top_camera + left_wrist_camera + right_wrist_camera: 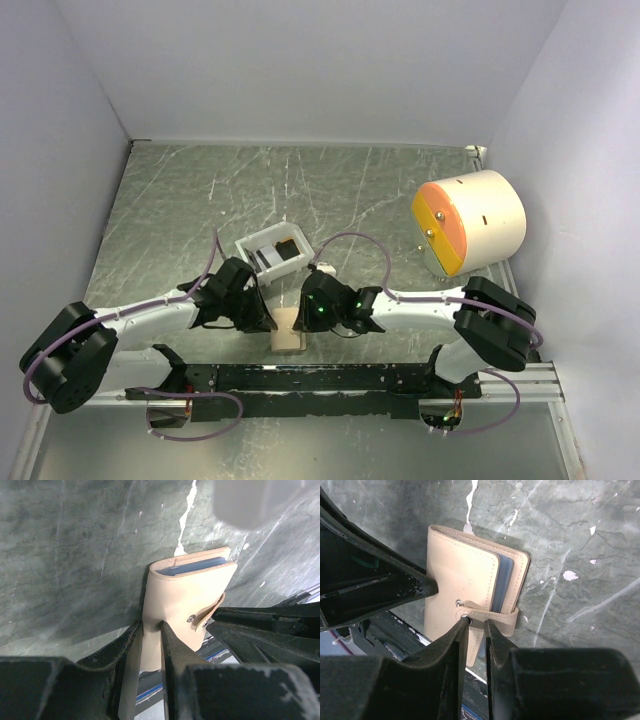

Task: Put the credit cards into the card holder

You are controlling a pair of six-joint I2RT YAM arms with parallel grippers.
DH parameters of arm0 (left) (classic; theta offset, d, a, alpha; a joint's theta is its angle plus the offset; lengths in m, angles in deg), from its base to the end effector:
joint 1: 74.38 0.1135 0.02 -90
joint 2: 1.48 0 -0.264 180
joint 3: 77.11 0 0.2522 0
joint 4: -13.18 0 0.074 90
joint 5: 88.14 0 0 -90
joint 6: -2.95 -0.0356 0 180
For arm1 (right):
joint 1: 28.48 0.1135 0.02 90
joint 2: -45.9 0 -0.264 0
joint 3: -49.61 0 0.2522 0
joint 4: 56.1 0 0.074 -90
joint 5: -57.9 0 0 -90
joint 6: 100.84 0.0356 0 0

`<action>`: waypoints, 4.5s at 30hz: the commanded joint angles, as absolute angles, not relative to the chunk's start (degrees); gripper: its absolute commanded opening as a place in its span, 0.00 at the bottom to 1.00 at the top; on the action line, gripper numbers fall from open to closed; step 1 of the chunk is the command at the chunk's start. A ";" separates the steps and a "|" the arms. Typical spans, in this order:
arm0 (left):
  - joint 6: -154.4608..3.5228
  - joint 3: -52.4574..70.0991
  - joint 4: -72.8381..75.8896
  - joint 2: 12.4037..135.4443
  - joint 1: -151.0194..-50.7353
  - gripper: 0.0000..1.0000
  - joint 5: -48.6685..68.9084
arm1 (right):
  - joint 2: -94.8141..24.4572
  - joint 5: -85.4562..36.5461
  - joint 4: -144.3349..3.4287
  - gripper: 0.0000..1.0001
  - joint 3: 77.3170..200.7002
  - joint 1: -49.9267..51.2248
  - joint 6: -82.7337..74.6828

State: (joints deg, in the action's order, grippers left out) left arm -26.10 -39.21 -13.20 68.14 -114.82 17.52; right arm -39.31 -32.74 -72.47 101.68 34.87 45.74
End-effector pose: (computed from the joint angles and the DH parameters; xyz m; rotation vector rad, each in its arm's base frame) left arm 0.1458 -0.1369 0.1365 -0.3991 2.8385 -0.8829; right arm 0.1261 0.2503 0.1554 -0.1513 2.6501 0.8401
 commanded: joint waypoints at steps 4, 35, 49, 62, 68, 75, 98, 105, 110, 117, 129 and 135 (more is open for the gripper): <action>-25.70 -39.55 -12.62 68.21 -115.82 0.31 19.24 | -35.76 -35.16 -73.50 0.20 102.72 35.13 47.69; -25.96 -38.70 -12.94 68.59 -116.09 0.31 19.05 | -43.49 -32.06 -64.03 0.18 101.41 35.23 49.98; -30.56 -29.13 -23.43 65.28 -115.98 0.31 14.08 | -35.79 -35.61 -71.89 0.20 101.26 35.22 49.13; -31.88 -31.34 -15.70 72.91 -115.97 0.18 17.06 | -35.25 -37.64 -71.36 0.20 99.20 36.50 51.87; -31.24 -34.05 -12.70 74.96 -116.03 0.18 18.76 | -36.91 -37.19 -68.56 0.20 98.21 36.67 52.93; -31.06 -35.50 -12.61 74.18 -116.09 0.18 18.02 | -39.35 -36.21 -64.96 0.18 97.65 36.70 53.85; -30.55 -36.10 -11.90 73.58 -116.10 0.18 18.52 | -42.57 -39.89 -71.92 0.04 101.85 36.74 51.43; -30.54 -36.38 -11.36 74.03 -116.05 0.18 18.83 | -46.03 -40.09 -76.67 0.05 105.13 37.26 50.16; -30.24 -36.75 -10.47 73.82 -116.15 0.19 19.19 | -49.37 -40.72 -82.08 0.06 108.44 37.45 49.24; -29.76 -37.48 -9.03 74.01 -116.43 0.19 19.76 | -53.49 -43.49 -91.16 0.06 112.73 38.11 47.75; -30.66 -32.34 -17.04 68.12 -116.45 0.25 14.30 | -58.32 -45.23 -95.35 0.07 116.39 39.80 46.05; -32.46 -25.92 -26.75 63.32 -116.31 0.36 5.07 | -52.86 -50.78 -97.89 0.18 122.26 39.81 44.16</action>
State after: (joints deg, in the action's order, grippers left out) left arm -30.73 -31.40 -19.23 66.44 -116.11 12.80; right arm -51.48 -42.34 -93.85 121.26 39.81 46.30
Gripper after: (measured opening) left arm 0.327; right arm 0.134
